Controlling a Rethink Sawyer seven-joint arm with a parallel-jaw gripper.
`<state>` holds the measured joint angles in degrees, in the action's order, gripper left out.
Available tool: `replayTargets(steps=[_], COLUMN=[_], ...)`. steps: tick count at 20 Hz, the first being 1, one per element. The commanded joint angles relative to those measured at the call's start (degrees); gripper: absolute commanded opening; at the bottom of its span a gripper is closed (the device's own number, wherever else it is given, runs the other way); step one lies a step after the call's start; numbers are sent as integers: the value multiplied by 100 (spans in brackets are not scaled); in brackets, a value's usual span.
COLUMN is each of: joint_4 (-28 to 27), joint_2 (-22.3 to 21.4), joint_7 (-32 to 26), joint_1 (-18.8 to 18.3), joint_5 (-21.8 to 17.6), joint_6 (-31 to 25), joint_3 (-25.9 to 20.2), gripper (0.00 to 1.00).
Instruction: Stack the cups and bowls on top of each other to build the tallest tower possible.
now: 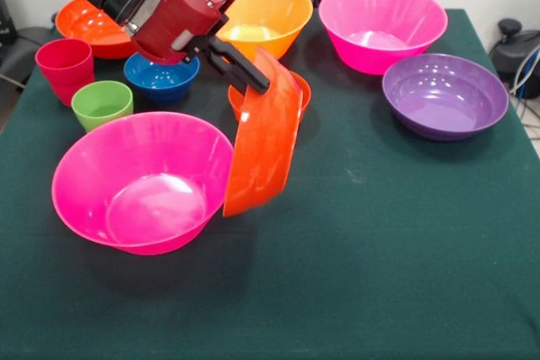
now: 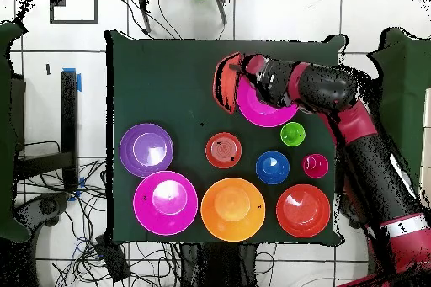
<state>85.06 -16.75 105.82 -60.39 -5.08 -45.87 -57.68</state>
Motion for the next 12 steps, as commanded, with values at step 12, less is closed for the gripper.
replayTargets(steps=[12], joint_4=[-484], joint_2=[-338], joint_7=[-827], joint_1=[166], joint_5=[-2], joint_6=[-1456], joint_3=[1], gripper=[0])
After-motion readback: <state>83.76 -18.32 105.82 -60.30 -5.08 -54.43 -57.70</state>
